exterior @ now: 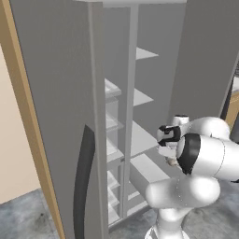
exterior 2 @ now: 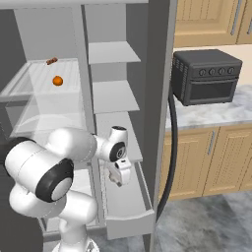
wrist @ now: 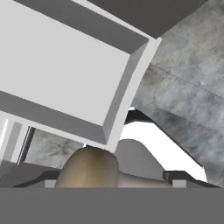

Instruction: Take the mushroom and tangerine from the fridge shelf and place them in the freezer drawer to begin freezing them.

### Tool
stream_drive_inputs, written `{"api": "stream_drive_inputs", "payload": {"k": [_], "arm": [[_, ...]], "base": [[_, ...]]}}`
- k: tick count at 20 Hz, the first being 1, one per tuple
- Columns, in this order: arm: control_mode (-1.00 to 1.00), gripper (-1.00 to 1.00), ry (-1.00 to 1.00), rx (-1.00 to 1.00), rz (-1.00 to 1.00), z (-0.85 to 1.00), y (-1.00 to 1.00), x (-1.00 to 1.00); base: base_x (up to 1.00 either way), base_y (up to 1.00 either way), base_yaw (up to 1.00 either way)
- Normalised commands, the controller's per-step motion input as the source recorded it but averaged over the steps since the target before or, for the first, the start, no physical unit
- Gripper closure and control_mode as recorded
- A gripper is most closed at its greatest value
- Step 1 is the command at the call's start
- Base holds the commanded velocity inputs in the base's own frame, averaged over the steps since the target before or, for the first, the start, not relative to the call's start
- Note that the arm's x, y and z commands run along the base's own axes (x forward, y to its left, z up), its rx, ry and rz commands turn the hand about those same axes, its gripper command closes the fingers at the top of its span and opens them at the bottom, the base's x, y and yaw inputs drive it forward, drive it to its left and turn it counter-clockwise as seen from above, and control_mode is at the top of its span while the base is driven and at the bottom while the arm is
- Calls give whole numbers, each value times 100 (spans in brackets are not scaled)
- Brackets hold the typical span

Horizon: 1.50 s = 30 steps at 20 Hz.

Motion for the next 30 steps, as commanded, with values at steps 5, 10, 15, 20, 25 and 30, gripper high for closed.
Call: {"api": "stream_drive_inputs", "payload": {"k": [5,10,15,20,25,30], "arm": [[-100,100,-6,0,0,-39,-3,18],[-100,100,-4,0,0,-40,0,27],[-100,100,0,0,0,-28,0,44],[-100,100,0,0,0,-42,-3,27],[-100,100,0,0,0,-49,-10,30],[-100,100,0,0,0,-48,-19,27]], "base": [[0,0,0],[0,0,0],[0,0,0],[0,0,0],[0,0,0],[0,0,0]]}}
